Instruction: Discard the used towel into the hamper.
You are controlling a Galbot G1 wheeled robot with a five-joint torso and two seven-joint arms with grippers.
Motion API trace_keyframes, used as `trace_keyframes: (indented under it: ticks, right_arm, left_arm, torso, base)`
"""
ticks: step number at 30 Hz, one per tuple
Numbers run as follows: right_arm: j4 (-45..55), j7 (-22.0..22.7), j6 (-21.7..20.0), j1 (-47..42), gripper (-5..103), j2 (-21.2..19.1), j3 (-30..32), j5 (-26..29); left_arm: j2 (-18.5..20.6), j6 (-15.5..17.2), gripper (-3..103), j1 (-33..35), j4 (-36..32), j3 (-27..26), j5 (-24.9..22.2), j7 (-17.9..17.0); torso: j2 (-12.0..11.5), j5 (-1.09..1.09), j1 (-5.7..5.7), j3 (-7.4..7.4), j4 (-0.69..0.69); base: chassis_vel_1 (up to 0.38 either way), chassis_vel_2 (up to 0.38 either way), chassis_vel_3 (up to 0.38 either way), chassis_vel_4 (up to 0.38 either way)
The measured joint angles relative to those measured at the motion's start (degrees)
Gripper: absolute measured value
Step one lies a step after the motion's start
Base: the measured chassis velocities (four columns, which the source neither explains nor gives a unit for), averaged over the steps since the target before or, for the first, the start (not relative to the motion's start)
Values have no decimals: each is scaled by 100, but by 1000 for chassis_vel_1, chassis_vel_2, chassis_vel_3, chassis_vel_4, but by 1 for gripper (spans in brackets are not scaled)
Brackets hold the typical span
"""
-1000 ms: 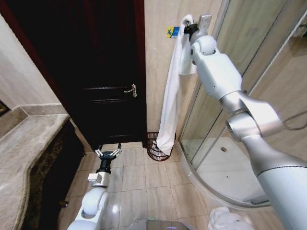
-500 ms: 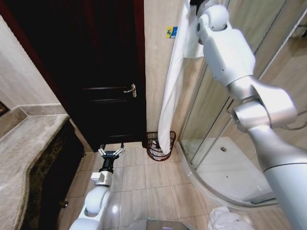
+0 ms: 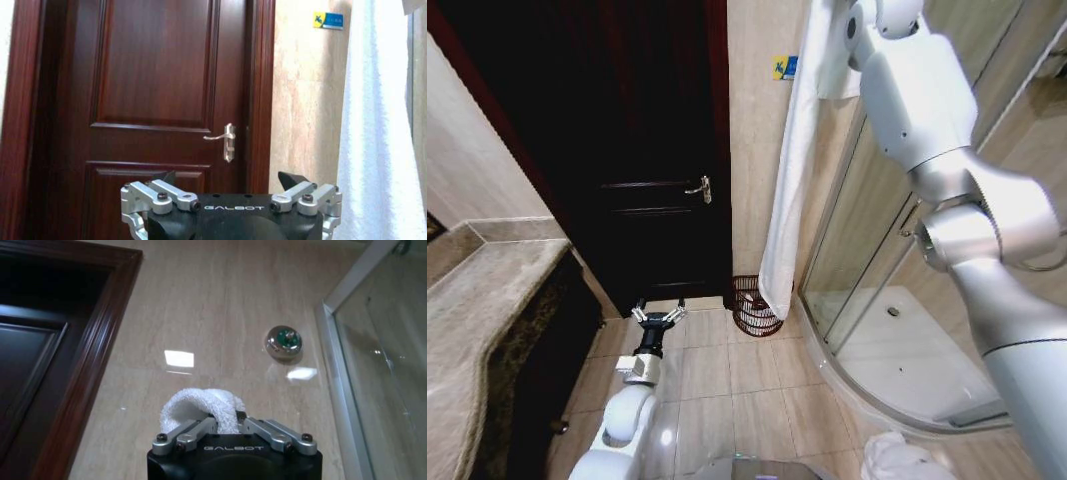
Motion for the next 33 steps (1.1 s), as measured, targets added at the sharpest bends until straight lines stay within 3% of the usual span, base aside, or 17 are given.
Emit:
trace_keyframes:
  ticks: [7, 15, 28, 33]
  right_arm:
    - [267, 10, -132, -129, 5, -97, 37, -84]
    - [1238, 454, -606, -590, 5, -307, -31, 66]
    - [550, 90, -512, -123, 5, -25, 157, -105]
    - [502, 26, -179, 61, 5, -17, 305, -432]
  left_arm:
    - [23, -3, 100, -80, 91, -7, 1, 5]
    - [22, -21, 100, -115, 185, -3, 5, 23]
    - [12, -23, 100, -206, 225, 6, 5, 28]
    - [-16, -29, 100, -177, 224, 12, 7, 28]
  torso:
    - [-1, 0, 6, 2, -1]
    - [-3, 0, 4, 2, 1]
    - [-1, 0, 4, 2, 0]
    - [0, 0, 3, 0, -1]
  base:
    - [-130, 124, 112, -131]
    - [-51, 65, 32, -36]
    - [6, -18, -10, 11]
    - [0, 0, 0, 0]
